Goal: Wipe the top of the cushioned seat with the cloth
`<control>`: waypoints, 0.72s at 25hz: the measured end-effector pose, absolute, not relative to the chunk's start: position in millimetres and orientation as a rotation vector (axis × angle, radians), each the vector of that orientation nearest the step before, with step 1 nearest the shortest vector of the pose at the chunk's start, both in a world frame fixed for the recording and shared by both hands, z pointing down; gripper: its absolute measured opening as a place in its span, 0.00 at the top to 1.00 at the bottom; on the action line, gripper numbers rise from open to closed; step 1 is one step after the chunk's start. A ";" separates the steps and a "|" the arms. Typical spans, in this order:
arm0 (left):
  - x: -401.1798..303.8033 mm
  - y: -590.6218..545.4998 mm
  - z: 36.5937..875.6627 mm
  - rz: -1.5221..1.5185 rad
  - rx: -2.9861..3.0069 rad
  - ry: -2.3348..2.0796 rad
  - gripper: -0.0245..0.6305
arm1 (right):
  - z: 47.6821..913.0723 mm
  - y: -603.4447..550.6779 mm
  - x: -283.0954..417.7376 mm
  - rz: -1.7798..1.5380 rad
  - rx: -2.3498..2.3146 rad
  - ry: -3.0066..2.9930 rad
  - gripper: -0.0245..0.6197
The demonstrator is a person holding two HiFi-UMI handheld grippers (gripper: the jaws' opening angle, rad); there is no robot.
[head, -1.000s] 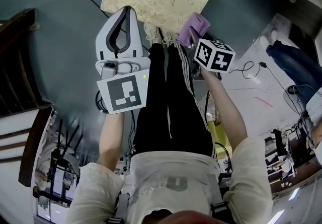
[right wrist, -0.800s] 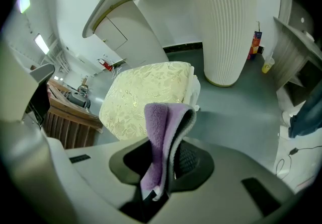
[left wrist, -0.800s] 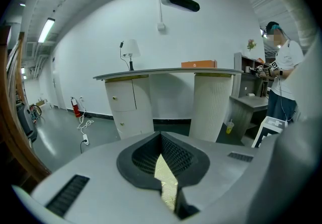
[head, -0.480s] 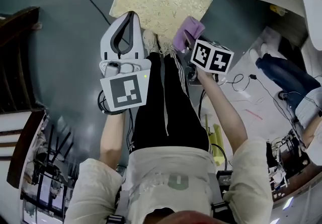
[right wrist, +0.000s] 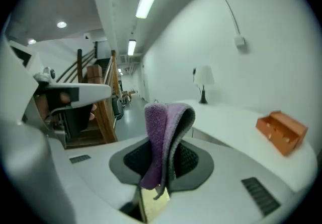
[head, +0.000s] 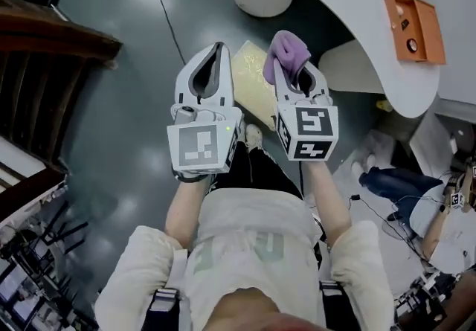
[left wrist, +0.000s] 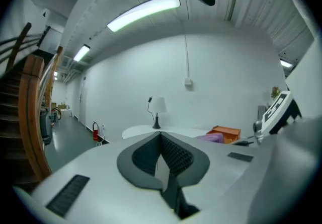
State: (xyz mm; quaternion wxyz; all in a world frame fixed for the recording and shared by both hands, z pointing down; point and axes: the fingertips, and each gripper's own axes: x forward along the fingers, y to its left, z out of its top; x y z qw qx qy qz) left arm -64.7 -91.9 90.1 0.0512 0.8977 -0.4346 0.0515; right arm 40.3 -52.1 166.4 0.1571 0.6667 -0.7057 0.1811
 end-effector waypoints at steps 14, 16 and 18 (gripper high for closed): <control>-126.5 -39.0 -13.8 0.084 2.755 -1.525 0.95 | 4.5 -10.3 -41.8 0.200 1.924 -2.298 0.81; -133.2 -39.0 -10.3 0.098 2.731 -1.544 0.95 | 5.5 -11.6 -49.1 0.205 1.897 -2.327 0.81; -137.2 -38.3 -8.1 0.115 2.718 -1.558 0.95 | 6.2 -13.3 -54.2 0.227 1.872 -2.359 0.81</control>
